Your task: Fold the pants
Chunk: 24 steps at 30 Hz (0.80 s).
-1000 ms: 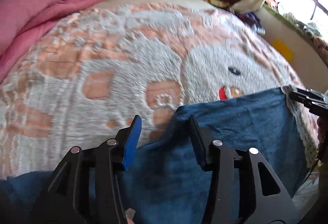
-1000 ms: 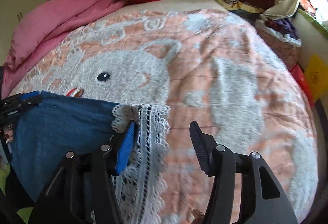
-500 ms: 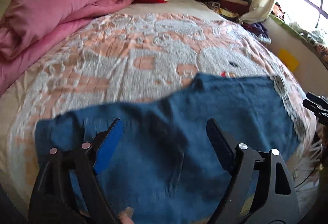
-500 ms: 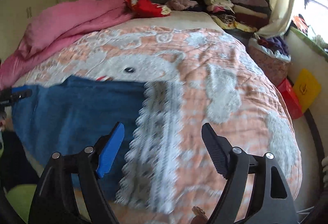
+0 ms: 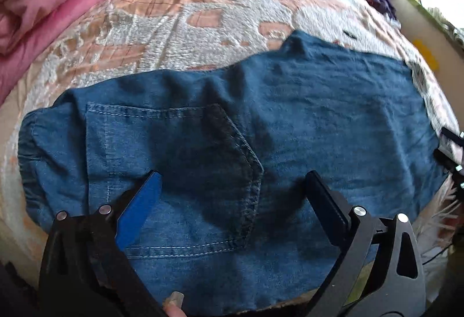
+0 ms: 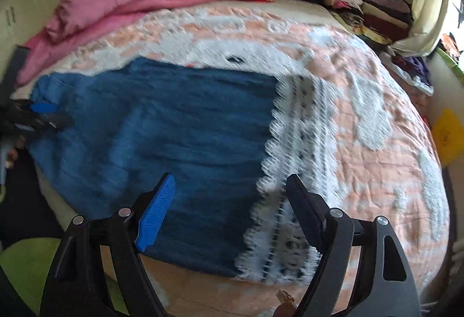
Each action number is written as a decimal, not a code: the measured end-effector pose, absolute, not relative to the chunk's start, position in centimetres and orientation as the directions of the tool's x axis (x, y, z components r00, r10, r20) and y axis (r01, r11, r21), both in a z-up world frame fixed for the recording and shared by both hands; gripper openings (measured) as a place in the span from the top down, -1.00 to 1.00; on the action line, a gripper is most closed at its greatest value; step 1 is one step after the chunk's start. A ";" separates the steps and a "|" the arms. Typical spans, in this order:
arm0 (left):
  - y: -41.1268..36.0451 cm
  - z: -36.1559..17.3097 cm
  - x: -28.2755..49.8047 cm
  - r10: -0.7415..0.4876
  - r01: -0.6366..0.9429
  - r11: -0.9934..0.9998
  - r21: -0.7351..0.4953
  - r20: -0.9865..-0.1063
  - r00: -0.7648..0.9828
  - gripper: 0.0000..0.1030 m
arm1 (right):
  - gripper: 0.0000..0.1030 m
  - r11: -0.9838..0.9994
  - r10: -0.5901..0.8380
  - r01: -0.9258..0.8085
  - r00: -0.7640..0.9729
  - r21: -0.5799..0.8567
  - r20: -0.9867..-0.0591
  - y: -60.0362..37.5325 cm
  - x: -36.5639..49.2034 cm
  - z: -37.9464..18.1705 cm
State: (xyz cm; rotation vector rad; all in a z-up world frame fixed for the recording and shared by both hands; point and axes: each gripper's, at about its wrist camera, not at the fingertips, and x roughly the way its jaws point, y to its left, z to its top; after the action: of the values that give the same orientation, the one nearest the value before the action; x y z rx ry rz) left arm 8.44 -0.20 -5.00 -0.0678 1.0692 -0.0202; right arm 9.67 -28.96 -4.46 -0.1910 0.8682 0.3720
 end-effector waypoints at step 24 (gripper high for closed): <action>1.2 -2.4 6.8 -0.092 -0.036 0.990 -0.135 -0.821 0.563 -0.81 | -0.70 0.961 0.188 -0.275 0.635 0.008 -0.749 -33.4 8.6 -2.2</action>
State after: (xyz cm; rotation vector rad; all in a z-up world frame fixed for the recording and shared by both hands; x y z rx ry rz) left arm 6.82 1.20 -2.35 -0.1422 0.9731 -0.0330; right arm 8.56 -33.35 -2.19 -0.1107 0.8424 0.2654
